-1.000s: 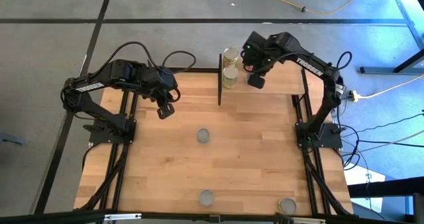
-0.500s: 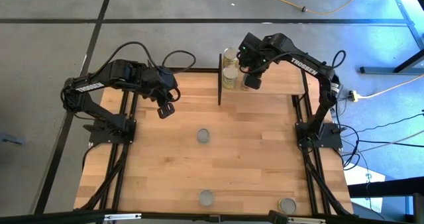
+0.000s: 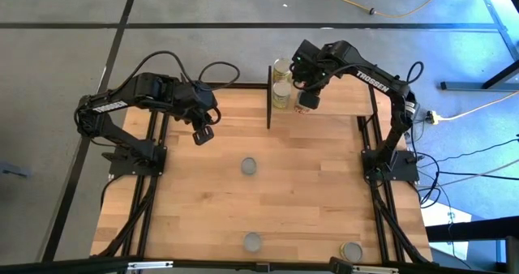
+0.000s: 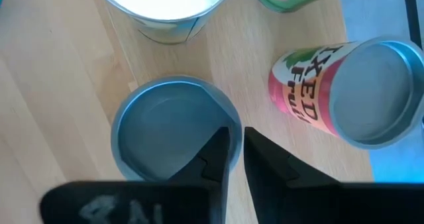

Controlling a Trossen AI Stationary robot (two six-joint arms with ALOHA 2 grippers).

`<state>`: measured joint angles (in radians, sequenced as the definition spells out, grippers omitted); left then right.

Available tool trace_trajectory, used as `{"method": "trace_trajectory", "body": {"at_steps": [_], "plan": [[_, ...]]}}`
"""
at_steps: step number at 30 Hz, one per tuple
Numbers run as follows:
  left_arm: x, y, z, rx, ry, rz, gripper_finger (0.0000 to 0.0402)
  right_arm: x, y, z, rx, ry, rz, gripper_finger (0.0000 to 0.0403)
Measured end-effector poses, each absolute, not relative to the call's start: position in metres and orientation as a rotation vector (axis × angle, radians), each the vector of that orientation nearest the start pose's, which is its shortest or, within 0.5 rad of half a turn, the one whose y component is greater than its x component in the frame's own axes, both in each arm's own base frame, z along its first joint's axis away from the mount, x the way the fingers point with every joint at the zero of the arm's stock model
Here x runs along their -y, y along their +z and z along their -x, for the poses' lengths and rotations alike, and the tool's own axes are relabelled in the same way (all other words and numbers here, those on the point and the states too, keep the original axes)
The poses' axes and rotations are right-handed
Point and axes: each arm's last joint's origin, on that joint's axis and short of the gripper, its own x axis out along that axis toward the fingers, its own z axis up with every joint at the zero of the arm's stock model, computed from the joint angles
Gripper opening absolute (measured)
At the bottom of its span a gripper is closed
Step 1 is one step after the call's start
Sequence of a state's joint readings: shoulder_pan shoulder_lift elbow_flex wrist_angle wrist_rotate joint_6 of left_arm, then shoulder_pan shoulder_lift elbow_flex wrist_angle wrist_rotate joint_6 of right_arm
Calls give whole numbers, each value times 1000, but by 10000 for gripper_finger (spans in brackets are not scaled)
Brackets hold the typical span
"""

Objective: Pick and place cans onto a shelf
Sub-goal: Put the green and red can on the shelf

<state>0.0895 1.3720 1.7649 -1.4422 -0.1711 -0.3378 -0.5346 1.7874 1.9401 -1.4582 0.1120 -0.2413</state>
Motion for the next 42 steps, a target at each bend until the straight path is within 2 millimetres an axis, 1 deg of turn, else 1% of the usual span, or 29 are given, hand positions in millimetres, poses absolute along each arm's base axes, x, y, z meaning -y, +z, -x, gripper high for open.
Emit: {"method": "trace_trajectory", "body": {"at_steps": [5, 8, 10, 12, 14, 18, 20, 22, 24, 27, 30, 32, 37, 40, 42], "plan": [[-24, 428, -218, -1000, 411, 261, 50, 174, 376, -286, -1317, -418, -49, 38], [-24, 428, -218, -1000, 411, 261, 50, 173, 387, -283, -1295, -452, -33, 22], [-24, 428, -218, -1000, 411, 261, 50, 168, 395, -281, -1288, -451, -50, 8], [-24, 428, -218, -1000, 411, 261, 50, 160, 401, -278, -1297, -388, -79, 6], [-24, 428, -218, -1000, 411, 261, 50, 149, 406, -281, -1255, -308, -100, 5], [-24, 428, -218, -1000, 411, 261, 50, 122, 413, -286, -1183, -67, -144, 4], [-24, 428, -218, -1000, 410, 261, 50, 110, 413, -291, -1174, -7, -139, 3], [-24, 428, -218, -1001, 410, 261, 50, 101, 412, -295, -1178, 18, -121, 2], [-24, 428, -218, -1001, 410, 260, 50, 93, 407, -298, -1205, 27, -122, 2], [-24, 428, -218, -1001, 410, 259, 50, 87, 387, -303, -1307, -35, -94, 2], [-25, 428, -218, -1003, 405, 249, 50, 86, 368, -305, -1410, -130, -34, 2], [-25, 428, -218, -1004, 400, 241, 50, 87, 358, -306, -1447, -150, -14, 2], [-25, 428, -218, -1007, 394, 229, 50, 90, 339, -313, -1437, -173, 9, 1], [-25, 428, -218, -1007, 393, 229, 50, 93, 334, -315, -1440, -230, 77, 1], [-24, 428, -218, -1007, 393, 229, 50, 97, 332, -314, -1444, -259, 87, 1]]}}
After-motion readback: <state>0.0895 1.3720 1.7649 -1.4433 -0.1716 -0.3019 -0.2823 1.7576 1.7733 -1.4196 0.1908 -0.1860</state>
